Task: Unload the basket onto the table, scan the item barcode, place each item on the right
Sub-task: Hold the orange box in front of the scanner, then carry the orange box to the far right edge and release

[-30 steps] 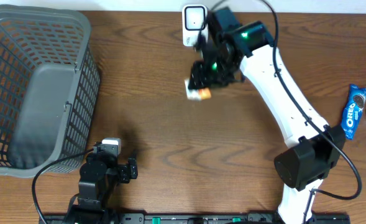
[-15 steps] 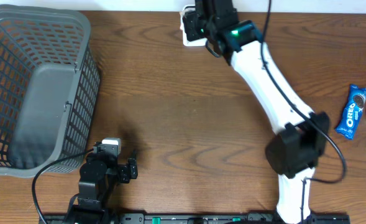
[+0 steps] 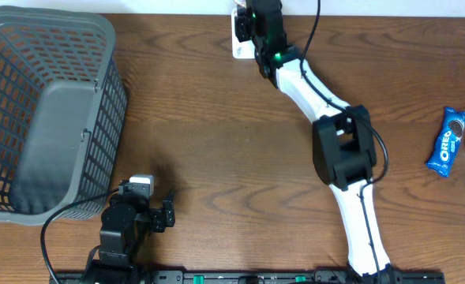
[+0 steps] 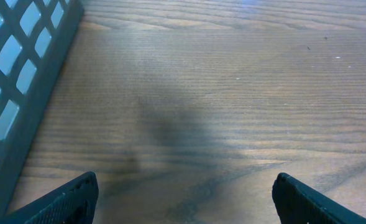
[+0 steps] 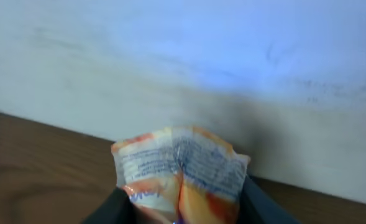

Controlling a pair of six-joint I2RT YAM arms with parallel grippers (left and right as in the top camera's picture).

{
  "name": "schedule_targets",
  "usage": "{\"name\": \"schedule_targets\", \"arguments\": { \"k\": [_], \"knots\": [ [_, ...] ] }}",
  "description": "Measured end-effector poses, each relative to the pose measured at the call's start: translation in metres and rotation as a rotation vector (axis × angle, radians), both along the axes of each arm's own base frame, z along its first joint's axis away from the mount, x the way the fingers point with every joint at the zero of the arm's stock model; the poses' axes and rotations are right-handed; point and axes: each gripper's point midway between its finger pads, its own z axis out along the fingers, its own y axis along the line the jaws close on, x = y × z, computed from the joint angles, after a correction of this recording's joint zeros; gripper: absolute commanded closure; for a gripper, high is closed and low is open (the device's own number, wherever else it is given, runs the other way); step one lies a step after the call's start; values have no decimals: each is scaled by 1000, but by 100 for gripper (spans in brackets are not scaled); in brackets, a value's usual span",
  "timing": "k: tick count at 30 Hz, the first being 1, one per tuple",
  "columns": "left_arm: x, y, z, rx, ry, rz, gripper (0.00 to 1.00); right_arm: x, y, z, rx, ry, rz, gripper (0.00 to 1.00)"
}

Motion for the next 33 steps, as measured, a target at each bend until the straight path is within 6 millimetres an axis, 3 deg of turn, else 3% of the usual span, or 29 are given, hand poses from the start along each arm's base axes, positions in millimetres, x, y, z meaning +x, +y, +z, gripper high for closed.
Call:
{"name": "schedule_targets", "arguments": {
  "k": [4,13,17,22,25,28,31,33],
  "knots": [
    [0,0,0,0,0,0,10,12,-8,-32,-2,-27,-17,64],
    [0,0,0,0,0,0,10,10,-7,-32,-17,-14,-18,69],
    [0,0,0,0,0,0,10,0,-11,-20,-44,50,-16,68],
    [0,0,0,0,0,0,10,-17,-18,25,-62,94,-16,71],
    [0,0,0,0,0,0,10,-39,-27,56,-86,148,-15,72],
    [0,0,0,0,0,0,10,-75,-44,74,-132,274,-18,67],
    [0,0,0,0,0,0,10,-129,-79,78,-174,482,-54,67],
    [0,0,0,0,0,0,10,-166,-113,79,-187,623,-108,67]
  ]
}}
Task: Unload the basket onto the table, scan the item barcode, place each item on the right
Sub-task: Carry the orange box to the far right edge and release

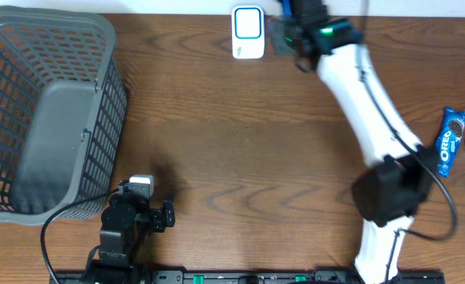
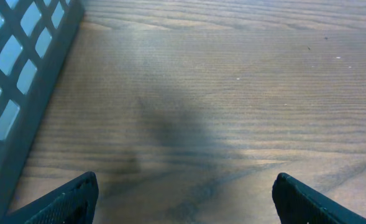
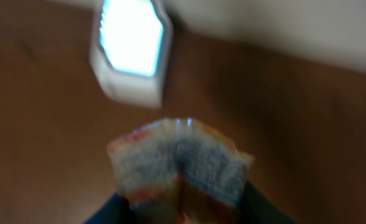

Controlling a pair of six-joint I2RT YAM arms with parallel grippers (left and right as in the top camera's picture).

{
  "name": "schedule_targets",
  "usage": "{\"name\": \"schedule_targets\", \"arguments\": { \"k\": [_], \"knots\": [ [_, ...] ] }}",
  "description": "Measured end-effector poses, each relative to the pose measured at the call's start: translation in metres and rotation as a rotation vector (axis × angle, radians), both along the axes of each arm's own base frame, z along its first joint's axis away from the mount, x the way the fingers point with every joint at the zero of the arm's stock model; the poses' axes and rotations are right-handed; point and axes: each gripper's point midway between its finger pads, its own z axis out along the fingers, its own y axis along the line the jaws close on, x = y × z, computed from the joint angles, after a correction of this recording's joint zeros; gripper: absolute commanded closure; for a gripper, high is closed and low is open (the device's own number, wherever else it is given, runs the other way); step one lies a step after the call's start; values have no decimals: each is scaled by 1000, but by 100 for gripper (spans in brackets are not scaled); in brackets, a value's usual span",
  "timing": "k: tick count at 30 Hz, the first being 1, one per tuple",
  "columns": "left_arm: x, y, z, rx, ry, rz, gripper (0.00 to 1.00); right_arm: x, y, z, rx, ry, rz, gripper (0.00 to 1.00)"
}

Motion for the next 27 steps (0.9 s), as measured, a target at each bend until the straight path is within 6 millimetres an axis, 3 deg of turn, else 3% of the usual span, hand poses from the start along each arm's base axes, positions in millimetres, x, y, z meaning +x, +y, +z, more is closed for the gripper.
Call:
{"name": "schedule_targets", "arguments": {
  "k": [4,10,13,16,21,22,25,27],
  "knots": [
    [0,0,0,0,0,0,11,-60,-87,-3,-50,234,-188,65],
    [0,0,0,0,0,0,10,-96,-212,-23,-132,381,-531,58],
    [0,0,0,0,0,0,10,-109,-262,-44,-138,414,-661,64],
    [0,0,0,0,0,0,10,-111,-308,-71,-110,384,-779,60],
    [0,0,0,0,0,0,10,-136,-357,-123,-37,397,-912,60],
    [0,0,0,0,0,0,10,-142,-363,-132,-24,408,-931,52],
    [0,0,0,0,0,0,10,-154,-370,-143,0,439,-960,1],
    [0,0,0,0,0,0,10,-158,-371,-141,17,454,-966,1]
  ]
}}
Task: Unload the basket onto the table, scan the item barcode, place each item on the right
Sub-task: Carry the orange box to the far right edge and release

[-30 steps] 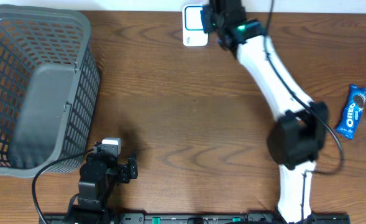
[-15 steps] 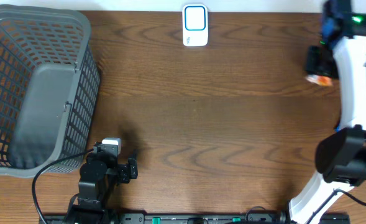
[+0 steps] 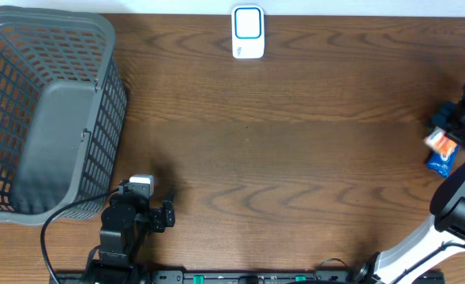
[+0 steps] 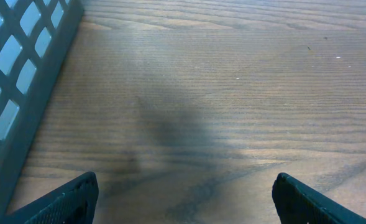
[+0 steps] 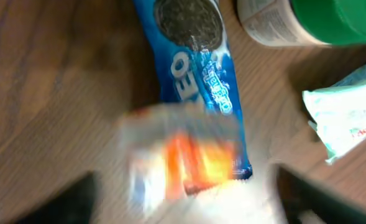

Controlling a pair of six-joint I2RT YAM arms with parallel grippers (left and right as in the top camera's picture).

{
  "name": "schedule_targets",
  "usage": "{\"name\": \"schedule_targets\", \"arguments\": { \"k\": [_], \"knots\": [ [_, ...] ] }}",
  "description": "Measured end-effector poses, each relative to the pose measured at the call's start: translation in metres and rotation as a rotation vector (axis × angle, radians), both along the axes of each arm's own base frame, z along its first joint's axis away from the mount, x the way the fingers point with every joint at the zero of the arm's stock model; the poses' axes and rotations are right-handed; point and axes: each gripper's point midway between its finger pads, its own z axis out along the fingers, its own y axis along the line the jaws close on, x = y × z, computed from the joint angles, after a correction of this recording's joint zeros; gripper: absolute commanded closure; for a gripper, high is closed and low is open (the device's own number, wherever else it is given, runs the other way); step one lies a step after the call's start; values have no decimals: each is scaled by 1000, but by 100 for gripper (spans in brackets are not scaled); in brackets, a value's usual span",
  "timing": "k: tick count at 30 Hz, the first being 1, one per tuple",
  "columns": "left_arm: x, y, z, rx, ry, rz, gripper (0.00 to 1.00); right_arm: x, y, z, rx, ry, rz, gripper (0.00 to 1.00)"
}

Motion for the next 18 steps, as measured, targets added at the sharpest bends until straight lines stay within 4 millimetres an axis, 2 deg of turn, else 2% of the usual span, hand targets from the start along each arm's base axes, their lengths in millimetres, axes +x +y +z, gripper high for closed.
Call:
{"name": "schedule_targets", "arguments": {
  "k": [3,6,8,9,12,14,15,18],
  "knots": [
    [0,0,0,0,0,0,10,3,5,17,42,-16,2,1],
    [0,0,0,0,0,0,10,14,16,54,90,-89,21,1],
    [0,0,0,0,0,0,10,20,27,87,105,-158,39,1],
    [0,0,0,0,0,0,10,20,37,111,105,-208,46,1],
    [0,0,0,0,0,0,10,12,68,163,98,-316,76,1],
    [0,0,0,0,0,0,10,1,98,199,98,-392,112,1],
    [0,0,0,0,0,0,10,-6,114,215,101,-423,136,1],
    [0,0,0,0,0,0,10,-27,156,244,120,-481,214,1]
  ]
}}
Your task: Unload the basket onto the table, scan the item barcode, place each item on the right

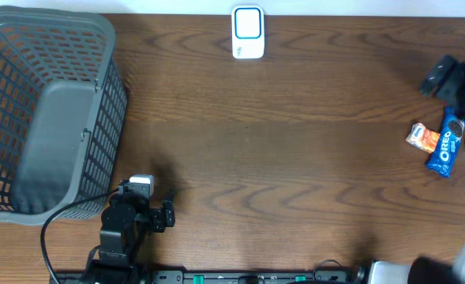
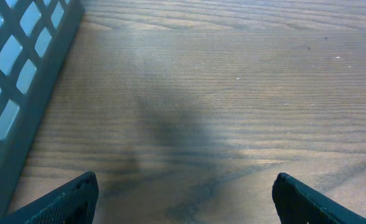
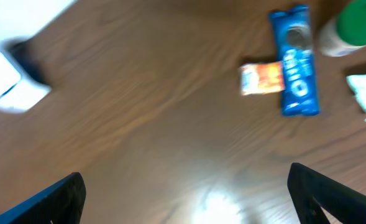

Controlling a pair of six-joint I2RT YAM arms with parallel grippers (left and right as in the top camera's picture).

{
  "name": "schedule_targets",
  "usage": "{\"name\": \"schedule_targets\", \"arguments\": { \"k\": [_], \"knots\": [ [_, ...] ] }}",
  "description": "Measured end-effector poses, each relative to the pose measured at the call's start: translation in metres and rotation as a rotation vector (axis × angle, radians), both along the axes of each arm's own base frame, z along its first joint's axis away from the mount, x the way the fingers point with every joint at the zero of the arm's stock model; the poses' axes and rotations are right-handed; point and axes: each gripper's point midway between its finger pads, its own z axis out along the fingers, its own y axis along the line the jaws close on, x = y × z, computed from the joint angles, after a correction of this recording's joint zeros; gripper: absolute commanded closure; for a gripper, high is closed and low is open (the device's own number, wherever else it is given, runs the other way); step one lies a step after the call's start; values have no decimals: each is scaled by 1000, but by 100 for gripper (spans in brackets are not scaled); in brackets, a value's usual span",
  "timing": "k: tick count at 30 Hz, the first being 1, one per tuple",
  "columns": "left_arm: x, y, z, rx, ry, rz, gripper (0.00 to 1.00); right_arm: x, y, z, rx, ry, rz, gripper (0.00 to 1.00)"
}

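The white barcode scanner (image 1: 248, 33) stands at the table's back edge; it also shows blurred in the right wrist view, scanner (image 3: 9, 81). An orange and white snack packet (image 1: 423, 138) lies flat on the table at the far right, touching the left side of a blue Oreo pack (image 1: 445, 142). In the right wrist view the packet (image 3: 263, 79) lies far below. My right gripper (image 1: 441, 79) hovers behind the packet, open and empty (image 3: 186, 193). My left gripper (image 1: 133, 217) rests near the front edge, open (image 2: 186, 199) over bare wood.
A grey plastic basket (image 1: 50, 110) fills the left side, its wall (image 2: 21, 74) close to my left gripper. A green-lidded bottle (image 3: 356, 25) and a white wrapper sit at the right edge beside the Oreo pack (image 3: 294, 62).
The snack packet was at my right gripper's parted fingers above the Oreo pack; now it lies on the table beside that pack. The right gripper is higher and farther back, empty.
My right gripper first held the packet up at the scanner by the back edge. Then it held it just right of the scanner. Later it was at the far right above the Oreo pack. Now the packet lies there, released. The left arm stayed still.
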Motion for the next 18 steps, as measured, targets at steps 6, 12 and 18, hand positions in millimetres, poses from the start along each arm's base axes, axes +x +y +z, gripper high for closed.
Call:
{"name": "schedule_targets", "arguments": {
  "k": [6,12,18],
  "knots": [
    [0,0,0,0,0,0,10,-32,55,33,8,-93,142,1],
    [0,0,0,0,0,0,11,-54,65,55,0,-177,164,1],
    [0,0,0,0,0,0,10,-68,62,62,-24,-197,151,1]
  ]
}}
